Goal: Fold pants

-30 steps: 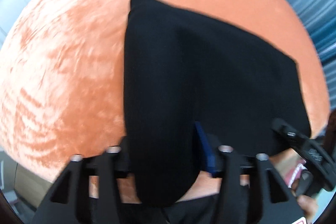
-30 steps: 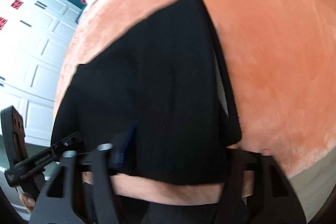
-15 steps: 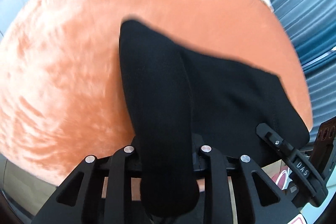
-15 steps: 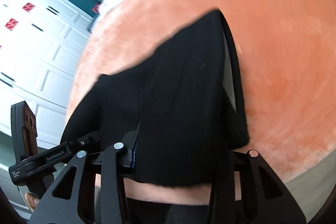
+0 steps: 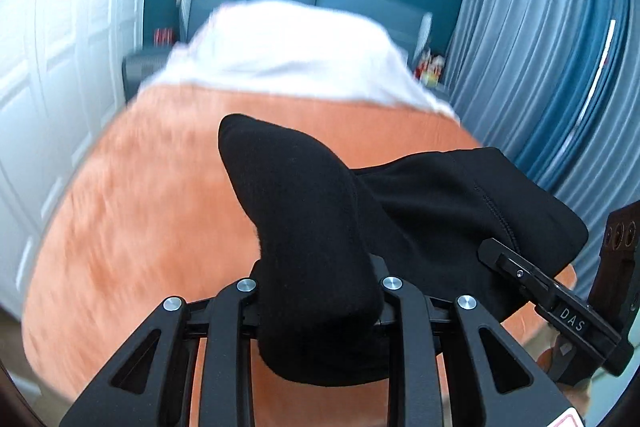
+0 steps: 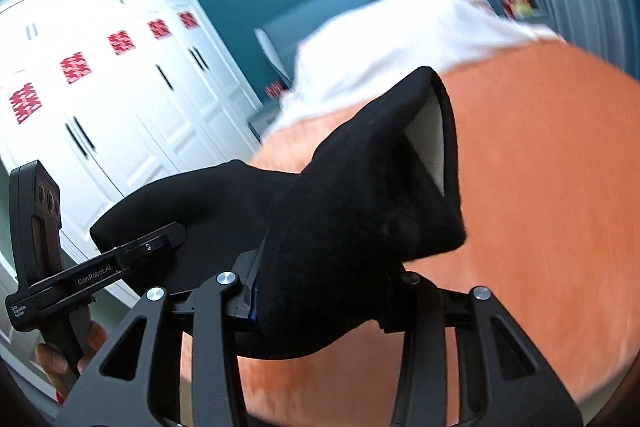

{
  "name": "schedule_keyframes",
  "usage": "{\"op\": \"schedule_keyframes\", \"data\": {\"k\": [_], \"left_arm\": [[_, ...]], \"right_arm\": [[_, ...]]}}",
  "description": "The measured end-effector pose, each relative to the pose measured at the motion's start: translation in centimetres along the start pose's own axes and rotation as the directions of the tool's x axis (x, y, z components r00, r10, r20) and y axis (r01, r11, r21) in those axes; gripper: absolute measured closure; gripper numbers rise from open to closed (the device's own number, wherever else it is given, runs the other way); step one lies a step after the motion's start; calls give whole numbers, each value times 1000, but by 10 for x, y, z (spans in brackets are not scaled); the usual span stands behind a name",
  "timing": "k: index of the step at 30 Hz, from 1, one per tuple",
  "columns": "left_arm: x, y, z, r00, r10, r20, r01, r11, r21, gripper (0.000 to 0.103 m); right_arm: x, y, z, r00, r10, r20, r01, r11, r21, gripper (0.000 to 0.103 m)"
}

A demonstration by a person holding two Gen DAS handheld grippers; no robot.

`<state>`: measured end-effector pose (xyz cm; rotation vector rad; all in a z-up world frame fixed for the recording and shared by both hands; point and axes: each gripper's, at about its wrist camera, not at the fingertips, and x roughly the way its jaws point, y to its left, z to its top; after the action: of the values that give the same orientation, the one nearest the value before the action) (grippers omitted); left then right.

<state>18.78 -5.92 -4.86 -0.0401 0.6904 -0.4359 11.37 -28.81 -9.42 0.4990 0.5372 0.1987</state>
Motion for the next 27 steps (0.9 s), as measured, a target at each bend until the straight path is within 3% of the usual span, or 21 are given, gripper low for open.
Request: {"op": "schedule_keyframes", "data": {"k": [4, 6, 13, 21, 27], "left_arm": [[12, 7, 60, 993, 17, 119, -21, 999, 32, 81], [29, 10, 79, 991, 14, 135, -19, 999, 32, 80], [147, 42, 130, 989, 27, 143, -26, 1000, -9, 80], [288, 77, 131, 997, 68, 26, -67, 997, -47, 79], [359, 89, 111, 994, 96, -48, -99, 994, -50, 79]], "right_arm": [[32, 2, 53, 996, 49, 77, -46, 998, -44, 65], [48, -5, 73, 993, 59, 106, -54, 997, -55, 65], [153, -57, 122, 991, 56, 122, -55, 998, -13, 65], [278, -115, 123, 999, -7, 52, 7, 1000, 5, 65], [355, -159, 98, 998, -55, -29, 55, 998, -5, 65]]}}
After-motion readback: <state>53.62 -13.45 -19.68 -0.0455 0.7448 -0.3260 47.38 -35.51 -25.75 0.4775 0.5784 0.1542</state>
